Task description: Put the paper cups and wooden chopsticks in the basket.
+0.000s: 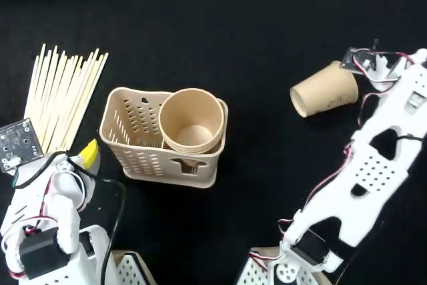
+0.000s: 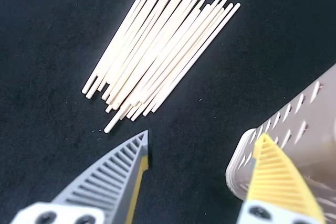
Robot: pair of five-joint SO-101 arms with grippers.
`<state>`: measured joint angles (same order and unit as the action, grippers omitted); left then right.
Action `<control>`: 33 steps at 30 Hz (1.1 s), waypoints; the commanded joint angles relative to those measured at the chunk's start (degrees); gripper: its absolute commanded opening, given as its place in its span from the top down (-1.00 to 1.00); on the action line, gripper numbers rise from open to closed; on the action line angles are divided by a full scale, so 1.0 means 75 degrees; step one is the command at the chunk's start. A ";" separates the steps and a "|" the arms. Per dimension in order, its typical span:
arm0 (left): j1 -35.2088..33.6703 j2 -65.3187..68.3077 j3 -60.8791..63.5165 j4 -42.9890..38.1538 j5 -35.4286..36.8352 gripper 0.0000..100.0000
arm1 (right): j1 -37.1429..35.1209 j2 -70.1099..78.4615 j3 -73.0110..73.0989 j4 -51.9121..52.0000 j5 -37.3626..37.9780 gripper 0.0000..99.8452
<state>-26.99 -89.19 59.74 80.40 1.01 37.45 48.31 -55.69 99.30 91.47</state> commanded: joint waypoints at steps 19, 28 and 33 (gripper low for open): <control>0.0006 -0.0035 0.0018 -0.0152 0.0012 0.39 | -0.1618 -0.0721 0.0193 -0.0328 -0.3141 0.46; 0.0006 -0.0035 0.0018 -0.0164 0.0012 0.39 | -0.1793 -0.0287 0.0135 0.0152 -0.1032 0.78; 0.0018 -0.0035 0.0018 -0.0164 0.0012 0.39 | -0.1618 -0.0311 0.0393 0.0246 -0.0692 0.97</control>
<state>-26.99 -89.19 59.74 80.40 1.01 24.70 47.08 -52.88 99.30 85.05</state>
